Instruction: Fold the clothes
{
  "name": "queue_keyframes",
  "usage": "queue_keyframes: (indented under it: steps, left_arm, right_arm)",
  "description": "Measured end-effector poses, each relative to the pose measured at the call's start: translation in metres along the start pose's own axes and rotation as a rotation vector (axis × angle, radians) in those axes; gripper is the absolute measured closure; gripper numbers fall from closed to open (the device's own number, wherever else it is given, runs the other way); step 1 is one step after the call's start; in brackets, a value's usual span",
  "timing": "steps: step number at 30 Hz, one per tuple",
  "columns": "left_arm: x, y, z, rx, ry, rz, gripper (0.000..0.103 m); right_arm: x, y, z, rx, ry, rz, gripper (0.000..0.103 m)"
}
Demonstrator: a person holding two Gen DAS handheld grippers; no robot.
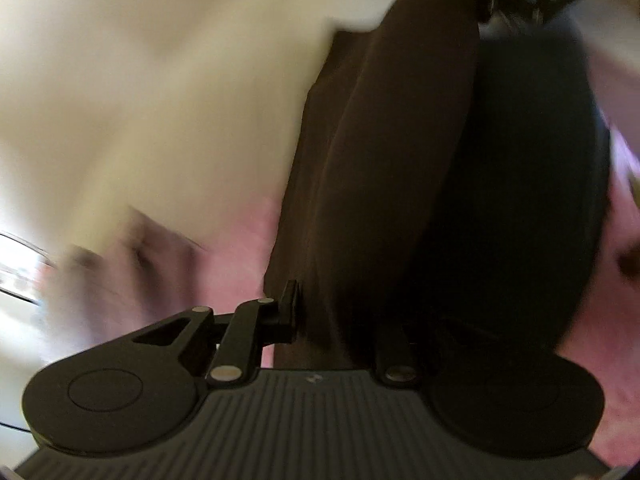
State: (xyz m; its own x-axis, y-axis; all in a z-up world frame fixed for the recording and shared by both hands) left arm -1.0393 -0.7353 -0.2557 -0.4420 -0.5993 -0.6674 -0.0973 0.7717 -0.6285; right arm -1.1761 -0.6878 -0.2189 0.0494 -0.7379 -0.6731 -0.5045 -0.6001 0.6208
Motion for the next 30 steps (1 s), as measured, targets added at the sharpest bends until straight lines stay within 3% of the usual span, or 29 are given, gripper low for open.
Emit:
queue_keyframes:
  steps: [3,8,12,13,14,15,16,17,22,26,30]
  left_arm:
    - [0.006,0.021,0.019,0.019,-0.012,-0.005,0.082]
    - [-0.015,0.004,0.015,0.027,0.027,-0.066,0.073]
    - [-0.014,0.004,0.015,0.073,0.044,-0.068,0.073]
    - [-0.012,0.005,0.015,0.078,0.045,-0.063,0.081]
    - [-0.008,0.005,0.014,0.071,0.043,-0.048,0.091]
    - [-0.005,0.005,0.014,0.067,0.041,-0.037,0.093]
    - [-0.004,0.004,0.013,0.070,0.043,-0.035,0.094]
    - [-0.007,0.002,0.012,0.071,0.051,-0.042,0.095]
    - [-0.045,-0.004,0.015,0.012,0.086,-0.088,0.096]
    - [-0.029,0.024,0.029,0.028,0.040,-0.033,0.097]
    - [-0.027,0.025,0.033,0.057,0.034,-0.052,0.093]
  right_arm:
    - [0.009,-0.035,0.017,-0.071,-0.005,-0.020,0.070]
    - [-0.008,-0.019,0.028,-0.049,-0.024,0.058,0.041]
    - [-0.020,-0.017,0.027,-0.048,-0.031,0.072,0.039]
    - [-0.016,-0.017,0.023,-0.051,-0.042,0.068,0.039]
    - [-0.011,-0.018,0.020,-0.040,-0.056,0.060,0.040]
    - [-0.005,-0.018,0.018,-0.010,-0.069,0.041,0.048]
    - [0.000,-0.018,0.017,0.026,-0.079,0.016,0.081]
    - [0.000,-0.017,0.016,0.053,-0.092,0.003,0.087]
    - [-0.032,-0.012,0.006,0.113,-0.104,-0.001,0.094]
    - [-0.042,-0.036,0.009,0.085,-0.105,-0.030,0.094]
    - [-0.029,-0.055,0.020,0.093,-0.141,-0.046,0.093]
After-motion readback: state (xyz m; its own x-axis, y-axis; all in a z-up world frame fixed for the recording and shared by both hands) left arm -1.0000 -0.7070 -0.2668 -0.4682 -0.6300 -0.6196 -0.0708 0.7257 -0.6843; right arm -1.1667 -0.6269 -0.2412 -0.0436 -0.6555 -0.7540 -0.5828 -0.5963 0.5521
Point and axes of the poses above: each gripper's, at about its wrist camera, not at the fingertips, and x roughly the way its jaws point, y to its right, z to its underside, the point moved 9 cm from there along x, roughly the way its jaws point, and after that the axes turned 8 degrees about y, right-handed, at the moved point
